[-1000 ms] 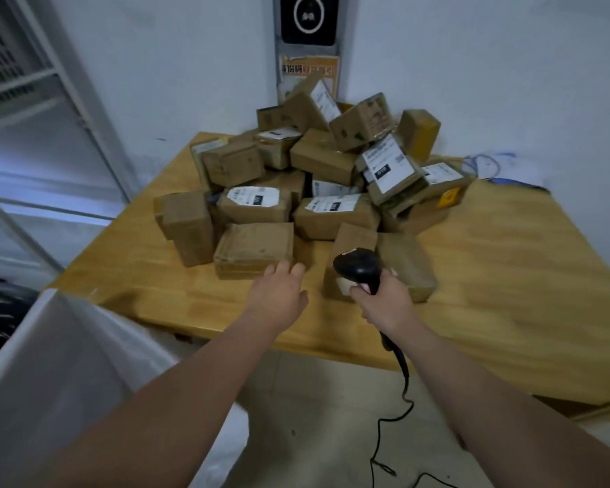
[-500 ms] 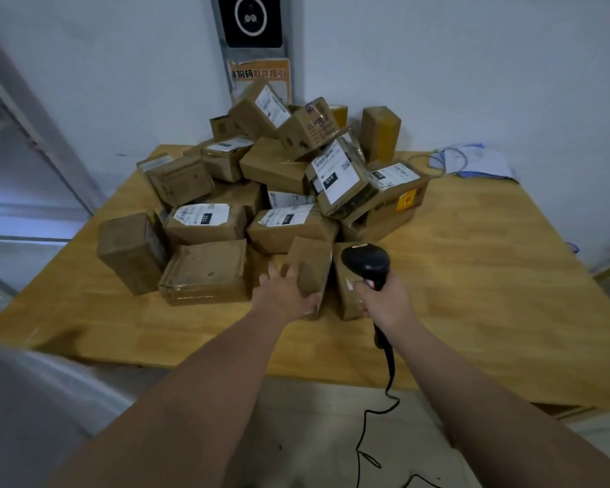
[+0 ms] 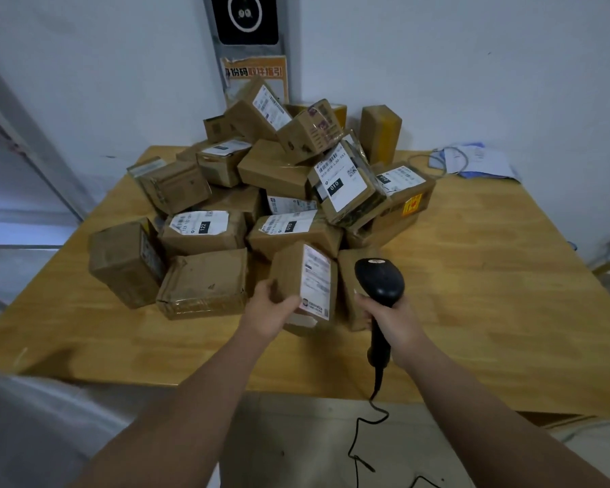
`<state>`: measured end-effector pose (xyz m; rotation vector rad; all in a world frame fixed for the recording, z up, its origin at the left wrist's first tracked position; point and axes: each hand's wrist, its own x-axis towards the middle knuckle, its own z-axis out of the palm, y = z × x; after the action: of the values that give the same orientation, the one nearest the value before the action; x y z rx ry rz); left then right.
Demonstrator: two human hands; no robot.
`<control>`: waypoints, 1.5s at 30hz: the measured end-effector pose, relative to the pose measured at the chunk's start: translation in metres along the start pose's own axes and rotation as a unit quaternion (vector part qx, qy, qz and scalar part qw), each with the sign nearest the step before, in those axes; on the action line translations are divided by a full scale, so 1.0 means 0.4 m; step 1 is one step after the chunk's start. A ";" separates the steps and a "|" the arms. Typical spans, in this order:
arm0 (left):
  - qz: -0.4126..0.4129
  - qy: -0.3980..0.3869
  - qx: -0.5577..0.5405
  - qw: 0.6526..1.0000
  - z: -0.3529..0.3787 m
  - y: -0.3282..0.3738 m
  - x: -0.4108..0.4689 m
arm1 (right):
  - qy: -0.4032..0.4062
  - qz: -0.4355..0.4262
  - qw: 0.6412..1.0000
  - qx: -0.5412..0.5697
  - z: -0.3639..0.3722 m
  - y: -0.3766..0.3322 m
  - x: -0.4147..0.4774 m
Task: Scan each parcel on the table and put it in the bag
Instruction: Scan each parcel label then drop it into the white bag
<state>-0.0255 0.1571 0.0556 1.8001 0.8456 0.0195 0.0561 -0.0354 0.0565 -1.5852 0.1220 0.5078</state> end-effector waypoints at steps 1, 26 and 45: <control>-0.004 -0.004 -0.076 0.997 -0.025 -0.013 -0.019 | -0.010 0.008 1.000 0.012 0.003 -0.002 -0.004; 0.007 -0.044 -0.228 0.973 -0.252 0.000 -0.021 | -0.135 -0.022 0.991 0.008 0.157 -0.073 -0.082; 0.023 0.018 -0.212 0.977 -0.234 -0.054 -0.007 | -0.106 -0.088 0.979 -0.152 0.214 -0.111 -0.192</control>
<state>-0.0766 0.2359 0.0767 1.4197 0.7581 0.2456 -0.0164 0.0344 0.1277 -1.8068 -0.2674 0.5724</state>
